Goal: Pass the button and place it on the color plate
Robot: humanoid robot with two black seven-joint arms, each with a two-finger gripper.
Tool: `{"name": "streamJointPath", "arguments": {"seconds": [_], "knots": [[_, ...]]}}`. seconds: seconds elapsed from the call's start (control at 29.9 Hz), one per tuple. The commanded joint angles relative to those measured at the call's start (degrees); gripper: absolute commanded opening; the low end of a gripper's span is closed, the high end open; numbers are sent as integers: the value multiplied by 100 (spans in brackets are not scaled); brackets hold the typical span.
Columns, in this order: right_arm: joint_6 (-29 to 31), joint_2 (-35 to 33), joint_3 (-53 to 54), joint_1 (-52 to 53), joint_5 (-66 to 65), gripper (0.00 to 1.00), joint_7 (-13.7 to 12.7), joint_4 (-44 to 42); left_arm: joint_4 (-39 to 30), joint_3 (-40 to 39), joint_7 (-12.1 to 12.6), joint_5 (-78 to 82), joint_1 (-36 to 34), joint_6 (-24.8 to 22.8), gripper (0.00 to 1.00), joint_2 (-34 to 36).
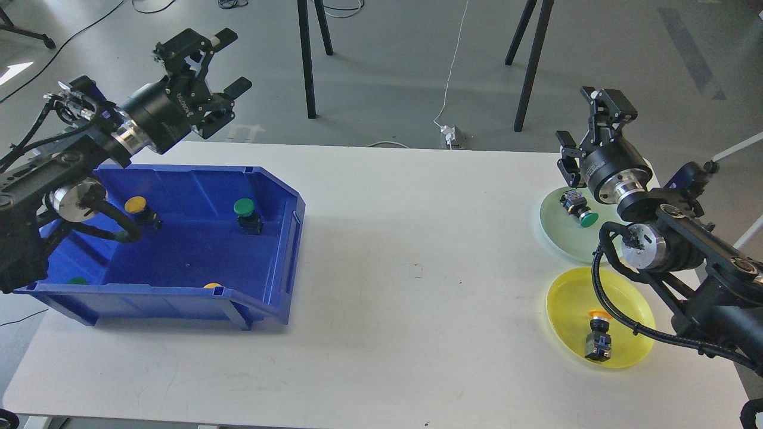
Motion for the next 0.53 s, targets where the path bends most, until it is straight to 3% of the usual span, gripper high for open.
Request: {"name": "streamJointPath", "arguments": {"seconds": [0.0,0.07,0.13,0.5], "knots": [[1416,-212,107,-13,975,91,20,-1,809,-119,1,-289,199,-2,92,-50],[2243,-266,99,-48,1231,94,20,-27,1145,-242,1,-448,330,-2,93,-94],[2658,-266,99,-57,1276,94,20,-62,1172,-304,1,-510,436,-2,93,-138],[2774,-90,309,-119,1285,96,55,-62,918,-401,1,-501,437,-2,93,-173]]}}
